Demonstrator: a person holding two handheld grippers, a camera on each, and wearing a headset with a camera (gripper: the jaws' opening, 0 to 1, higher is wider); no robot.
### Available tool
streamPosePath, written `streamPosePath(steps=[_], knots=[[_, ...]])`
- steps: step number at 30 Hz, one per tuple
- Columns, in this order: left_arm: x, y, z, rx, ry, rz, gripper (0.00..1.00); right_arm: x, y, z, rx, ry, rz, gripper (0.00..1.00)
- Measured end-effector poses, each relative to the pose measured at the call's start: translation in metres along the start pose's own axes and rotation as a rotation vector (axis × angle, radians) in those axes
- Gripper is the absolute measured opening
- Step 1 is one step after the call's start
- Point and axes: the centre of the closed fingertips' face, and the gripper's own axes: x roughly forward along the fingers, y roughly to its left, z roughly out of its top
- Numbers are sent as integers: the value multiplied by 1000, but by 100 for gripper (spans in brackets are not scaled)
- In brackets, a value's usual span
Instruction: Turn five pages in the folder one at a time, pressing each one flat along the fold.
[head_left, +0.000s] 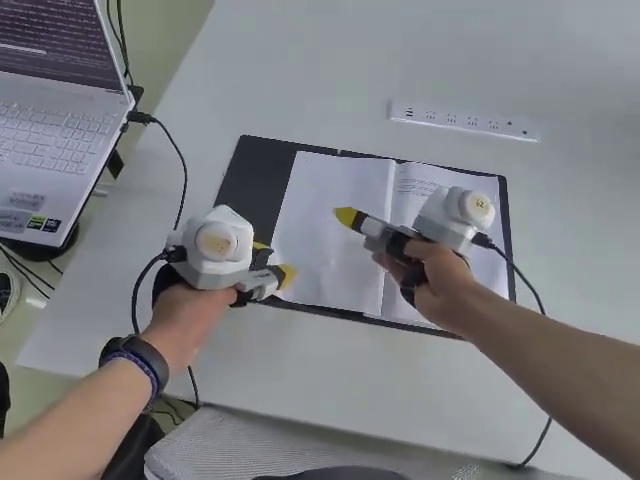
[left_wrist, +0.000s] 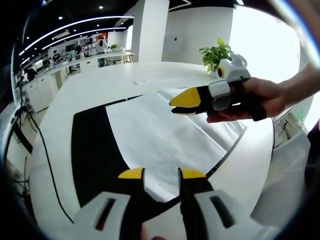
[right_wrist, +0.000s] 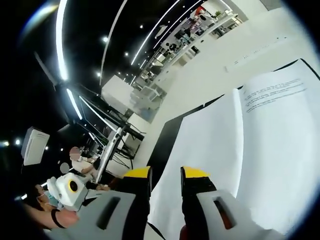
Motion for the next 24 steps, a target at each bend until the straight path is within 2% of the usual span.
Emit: streamPosePath(steps=[2,4,7,10,12,15,17,21,24], knots=[[6,-3,-9,-15,26,-12,21,-5,-5,0,6,-8,-8,21],[11,-5,-19,-5,62,-14,18,-9,-9,0,13,-19,-14,21],[15,-6,-24,0,78,-11,12,-12,-14,-1,22,-25,-20,20],[21,1,-33,12,105,11,7,-16,-15,-4,20,-17,-21,20],[27,4,-40,13,126,14,7,-17,-16,-4,17,-13,-20,19],[27,5,-39,32,122,26,5,-19,-17,-3,4,-4,-20,18],[27,9,-38,68,125,56,1,-20,-20,0,-2,-4,-17,17],[27,11,-38,26,111,67,0,-22,-23,5,-11,-2,-13,14],[27,11,-39,40,106,69,0,-22,-25,7,-11,-3,-10,13]])
